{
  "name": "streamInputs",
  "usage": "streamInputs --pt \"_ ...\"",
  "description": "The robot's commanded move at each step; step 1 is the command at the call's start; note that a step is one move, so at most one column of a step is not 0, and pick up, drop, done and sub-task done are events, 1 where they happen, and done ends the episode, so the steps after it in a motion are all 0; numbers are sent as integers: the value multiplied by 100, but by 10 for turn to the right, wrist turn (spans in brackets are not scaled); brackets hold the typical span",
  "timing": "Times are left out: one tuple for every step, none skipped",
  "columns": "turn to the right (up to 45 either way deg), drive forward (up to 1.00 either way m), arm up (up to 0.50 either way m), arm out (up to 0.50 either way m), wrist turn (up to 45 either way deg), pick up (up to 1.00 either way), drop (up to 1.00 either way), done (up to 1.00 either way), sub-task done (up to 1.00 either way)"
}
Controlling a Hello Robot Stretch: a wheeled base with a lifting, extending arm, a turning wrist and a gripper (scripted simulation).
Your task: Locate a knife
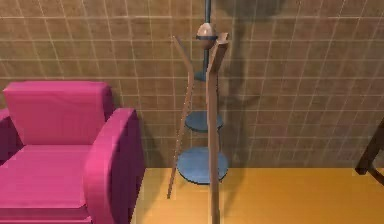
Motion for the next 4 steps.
streamInputs --pt "450 0 0 0 0 0 0 0 0" --pt "450 0 0 0 0 0 0 0 0" --pt "450 0 0 0 0 0 0 0 0" --pt "180 0 0 0 0 0 0 0 0"
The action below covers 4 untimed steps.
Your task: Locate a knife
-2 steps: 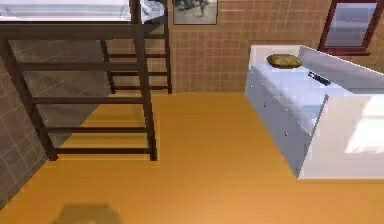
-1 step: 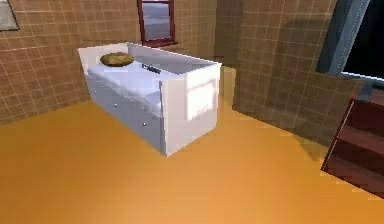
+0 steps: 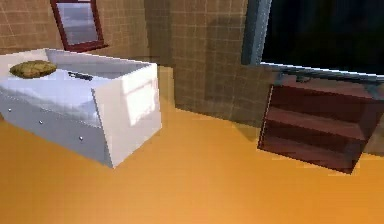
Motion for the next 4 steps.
streamInputs --pt "0 100 0 0 0 0 0 0 0" --pt "0 100 0 0 0 0 0 0 0" --pt "0 30 0 0 0 0 0 0 0" --pt "-450 0 0 0 0 0 0 0 0"
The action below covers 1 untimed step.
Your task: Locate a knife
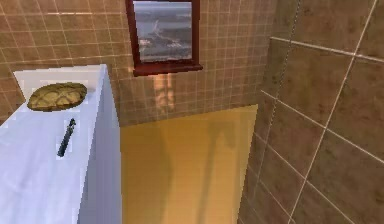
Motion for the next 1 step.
streamInputs --pt "-120 0 0 0 0 0 0 0 0"
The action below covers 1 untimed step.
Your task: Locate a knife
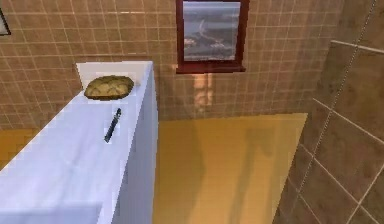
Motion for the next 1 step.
streamInputs --pt "0 30 0 0 0 0 0 0 0"
